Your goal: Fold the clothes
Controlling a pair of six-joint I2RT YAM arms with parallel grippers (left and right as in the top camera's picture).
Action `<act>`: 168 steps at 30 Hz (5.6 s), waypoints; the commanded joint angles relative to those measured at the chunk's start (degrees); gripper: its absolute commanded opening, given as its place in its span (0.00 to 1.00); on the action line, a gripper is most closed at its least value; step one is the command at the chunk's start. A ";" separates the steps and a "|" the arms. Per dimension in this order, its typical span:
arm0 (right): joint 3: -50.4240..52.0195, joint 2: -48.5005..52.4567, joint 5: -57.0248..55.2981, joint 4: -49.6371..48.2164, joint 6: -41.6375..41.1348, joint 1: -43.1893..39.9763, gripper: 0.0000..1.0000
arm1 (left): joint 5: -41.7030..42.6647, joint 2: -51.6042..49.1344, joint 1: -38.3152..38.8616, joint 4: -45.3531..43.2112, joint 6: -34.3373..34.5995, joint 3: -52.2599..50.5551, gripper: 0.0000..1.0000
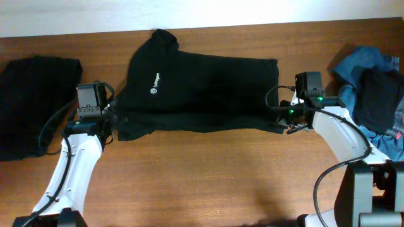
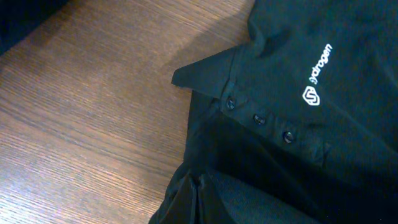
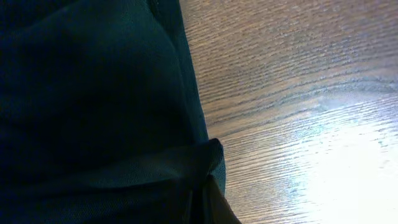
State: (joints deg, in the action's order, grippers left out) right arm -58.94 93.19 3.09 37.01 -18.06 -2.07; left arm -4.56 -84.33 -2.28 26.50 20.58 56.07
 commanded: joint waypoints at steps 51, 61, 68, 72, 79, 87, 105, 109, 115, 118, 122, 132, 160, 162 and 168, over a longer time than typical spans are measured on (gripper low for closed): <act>-1.75 7.04 1.22 -10.03 5.66 -0.22 0.92 | 3.48 -4.92 -0.42 1.84 -1.18 8.52 0.12; -7.08 7.02 1.18 3.82 5.62 -0.22 0.99 | 8.52 -3.04 4.57 30.25 -2.67 20.65 0.12; -7.06 7.04 0.72 7.63 5.64 -0.26 0.99 | 11.41 -3.17 8.61 32.22 1.53 17.18 0.55; -7.06 7.06 0.68 7.32 5.66 -0.26 0.99 | 11.47 -3.19 9.31 30.05 6.21 14.19 0.63; -6.86 7.50 -1.79 6.27 5.70 -0.26 0.99 | 17.18 -3.19 11.39 19.34 11.82 5.09 0.63; -6.05 7.65 -2.95 5.53 5.84 -0.26 0.99 | 17.05 -3.19 11.93 9.88 14.86 -1.75 0.63; -5.18 7.69 -2.93 4.13 5.81 -0.26 0.99 | 10.54 -4.04 11.93 5.49 20.26 -2.80 0.57; -5.18 7.69 -2.93 4.13 5.84 -0.26 0.99 | 10.56 -5.90 12.00 5.14 23.52 -2.80 0.53; -5.18 7.69 -2.93 4.13 5.84 -0.26 0.99 | 10.75 -10.08 12.00 3.63 25.81 -2.80 0.49; -5.18 7.69 -2.93 4.11 5.81 -0.26 0.99 | 10.75 -11.52 12.00 2.19 26.53 -2.80 0.49; -5.18 7.69 -2.91 4.11 5.81 -0.26 0.99 | 11.19 -12.09 11.98 -1.44 26.53 -2.80 0.40; -5.18 7.69 -2.89 3.91 5.77 -0.22 0.99 | 13.97 -11.26 11.98 -9.14 26.51 -0.90 0.08; -4.96 7.69 -2.29 3.26 5.64 -0.22 0.99 | 9.88 -11.08 11.87 -24.00 8.07 2.93 0.38; -4.96 7.69 -2.27 3.26 5.64 -0.22 0.99 | 10.19 -10.47 11.89 -15.82 6.58 5.99 0.37; -4.96 7.69 -2.25 3.23 5.64 -0.22 0.99 | 8.61 -10.03 12.04 7.56 -5.49 16.90 0.00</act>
State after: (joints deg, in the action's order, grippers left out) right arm -64.47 100.09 1.32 40.29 -12.82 -2.07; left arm 4.45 -96.07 9.65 29.02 23.88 67.75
